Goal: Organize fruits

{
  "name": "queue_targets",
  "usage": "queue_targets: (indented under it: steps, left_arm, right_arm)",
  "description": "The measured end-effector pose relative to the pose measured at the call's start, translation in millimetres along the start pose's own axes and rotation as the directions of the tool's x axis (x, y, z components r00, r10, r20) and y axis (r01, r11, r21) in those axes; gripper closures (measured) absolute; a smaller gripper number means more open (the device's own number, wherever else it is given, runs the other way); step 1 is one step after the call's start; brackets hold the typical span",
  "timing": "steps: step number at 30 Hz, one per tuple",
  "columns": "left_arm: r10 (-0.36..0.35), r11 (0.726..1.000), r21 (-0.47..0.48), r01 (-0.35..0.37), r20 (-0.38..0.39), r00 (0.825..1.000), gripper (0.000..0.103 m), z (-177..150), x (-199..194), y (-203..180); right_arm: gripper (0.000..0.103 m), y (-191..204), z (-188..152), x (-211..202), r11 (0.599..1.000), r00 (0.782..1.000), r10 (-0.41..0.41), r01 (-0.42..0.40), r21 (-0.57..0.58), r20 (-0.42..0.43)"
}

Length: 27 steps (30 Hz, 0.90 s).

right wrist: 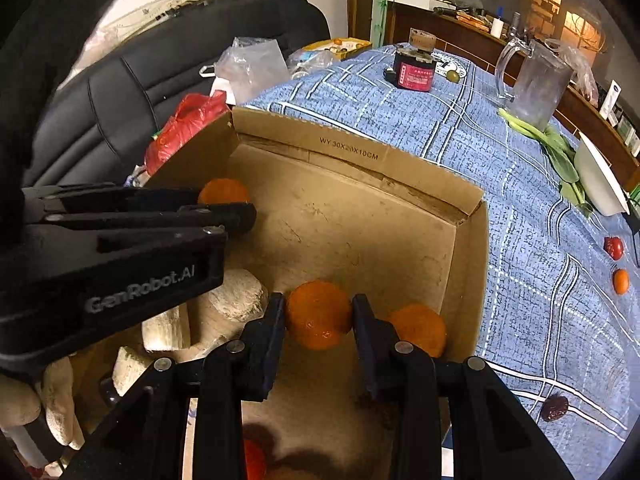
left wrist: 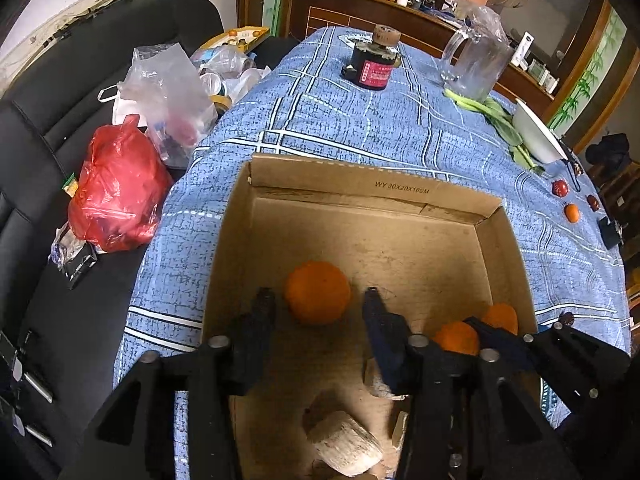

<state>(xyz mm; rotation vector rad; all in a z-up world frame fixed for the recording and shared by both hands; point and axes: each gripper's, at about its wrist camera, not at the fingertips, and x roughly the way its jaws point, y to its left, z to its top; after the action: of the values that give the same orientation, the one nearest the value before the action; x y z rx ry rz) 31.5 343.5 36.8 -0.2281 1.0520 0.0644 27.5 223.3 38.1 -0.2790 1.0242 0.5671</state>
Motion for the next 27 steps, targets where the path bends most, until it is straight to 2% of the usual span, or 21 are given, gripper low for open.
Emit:
queue_targets:
  steps: [1, 3, 5, 13, 14, 15, 17, 23, 25, 27]
  left_arm:
    - [-0.008, 1.000, -0.005, 0.008, 0.004, 1.000, 0.051, 0, -2, 1]
    - [-0.018, 1.000, -0.017, 0.019, 0.015, 1.000, 0.050, -1, -7, 2]
    - [-0.025, 0.999, -0.029, 0.026, 0.028, 0.999, 0.049, -1, -13, 4]
    - [-0.036, 0.998, -0.050, 0.044, 0.152, 0.988, 0.037, -21, -70, 9]
    - [-0.036, 0.998, -0.051, 0.046, 0.170, 0.985, 0.034, -26, -77, 9]
    - [-0.037, 0.998, -0.051, 0.048, 0.197, 0.980, 0.031, -34, -87, 8]
    - [-0.039, 0.997, -0.050, 0.052, 0.230, 0.972, 0.030, -47, -99, 7]
    - [-0.016, 0.997, -0.071, 0.040, 0.308, 0.951, 0.029, -96, -125, -7]
    - [0.016, 0.997, -0.071, 0.009, 0.345, 0.939, 0.029, -115, -136, -18]
    - [0.086, 0.995, -0.072, -0.063, 0.396, 0.914, 0.027, -130, -149, -32]
  right_arm:
    - [0.063, 0, 0, -1, 1.000, 1.000, 0.006, -0.006, 0.002, 0.003]
    - [0.048, -1, -1, -4, 1.000, 1.000, 0.003, -0.003, 0.005, 0.021]
    - [0.044, -1, -2, -12, 1.000, 0.999, -0.007, 0.007, 0.005, 0.052]
    - [0.044, -3, -18, -65, 0.999, 0.985, -0.033, 0.033, 0.001, 0.171]
    - [0.042, -6, -23, -73, 0.999, 0.982, -0.032, 0.030, 0.012, 0.187]
    - [0.036, -10, -29, -83, 0.999, 0.978, -0.029, 0.022, 0.032, 0.207]
    - [0.030, -18, -41, -97, 0.997, 0.971, -0.029, 0.012, 0.075, 0.235]
    - [0.030, -46, -85, -123, 0.974, 0.965, -0.004, -0.055, 0.220, 0.261]
    - [0.030, -54, -103, -128, 0.962, 0.964, 0.003, -0.075, 0.261, 0.265]
    - [0.030, -59, -120, -132, 0.951, 0.963, 0.005, -0.087, 0.297, 0.268]
